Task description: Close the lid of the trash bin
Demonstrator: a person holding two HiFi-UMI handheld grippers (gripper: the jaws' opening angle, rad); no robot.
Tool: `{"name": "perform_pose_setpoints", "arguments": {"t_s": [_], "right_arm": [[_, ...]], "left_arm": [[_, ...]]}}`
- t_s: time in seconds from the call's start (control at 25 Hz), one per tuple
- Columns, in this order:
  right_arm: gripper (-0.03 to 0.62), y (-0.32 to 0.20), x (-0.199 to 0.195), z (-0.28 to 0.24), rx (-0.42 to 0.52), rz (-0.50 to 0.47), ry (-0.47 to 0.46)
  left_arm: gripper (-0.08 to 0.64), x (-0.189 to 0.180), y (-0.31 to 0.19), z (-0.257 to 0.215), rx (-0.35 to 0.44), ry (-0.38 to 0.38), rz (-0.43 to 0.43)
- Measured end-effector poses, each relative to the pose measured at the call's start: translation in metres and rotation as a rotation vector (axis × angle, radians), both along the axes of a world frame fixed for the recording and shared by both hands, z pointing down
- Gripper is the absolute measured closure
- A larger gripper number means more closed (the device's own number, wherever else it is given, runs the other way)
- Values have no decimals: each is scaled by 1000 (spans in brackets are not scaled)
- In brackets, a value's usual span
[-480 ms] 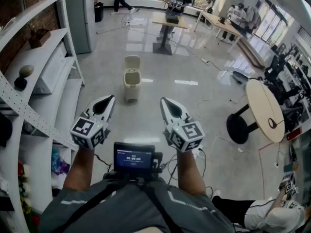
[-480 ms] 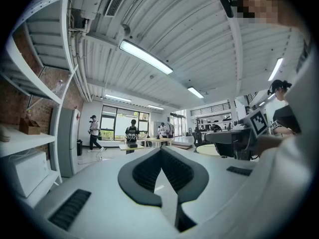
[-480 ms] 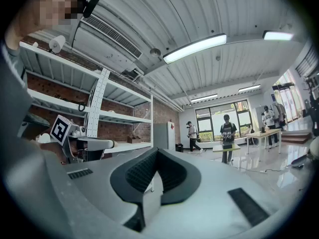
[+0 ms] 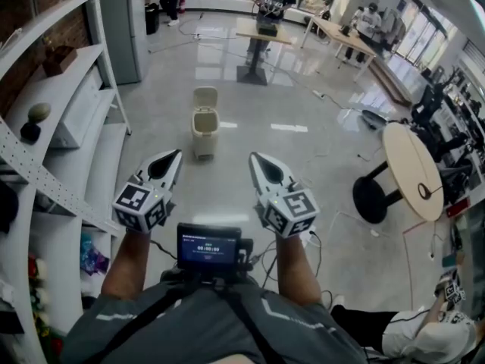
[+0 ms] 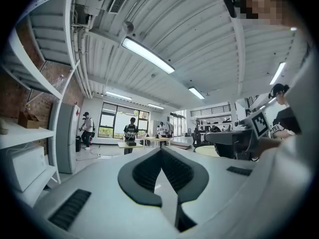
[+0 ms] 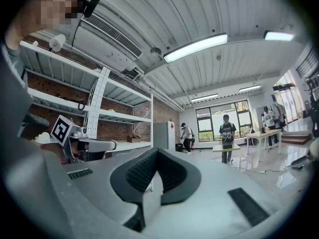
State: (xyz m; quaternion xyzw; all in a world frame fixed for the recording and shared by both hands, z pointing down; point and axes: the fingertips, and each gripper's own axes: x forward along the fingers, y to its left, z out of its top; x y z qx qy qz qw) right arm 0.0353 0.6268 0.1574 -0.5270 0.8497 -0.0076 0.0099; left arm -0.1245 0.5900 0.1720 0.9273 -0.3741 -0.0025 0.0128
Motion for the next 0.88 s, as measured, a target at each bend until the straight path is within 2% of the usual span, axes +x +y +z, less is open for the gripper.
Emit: {"name": "perform_pose_setpoints", "arguments": {"t_s": [0.32, 0.56, 0.88], "right_arm": [[601, -7, -14, 0, 23, 22, 6], [600, -21, -33, -1, -1, 52, -4], [600, -39, -62, 10, -11, 52, 11]], "left_arm": [[566, -14, -11, 7, -22, 6, 2], [566, -30, -22, 11, -29, 35, 26], [566, -55, -46, 30, -77, 36, 46]]}}
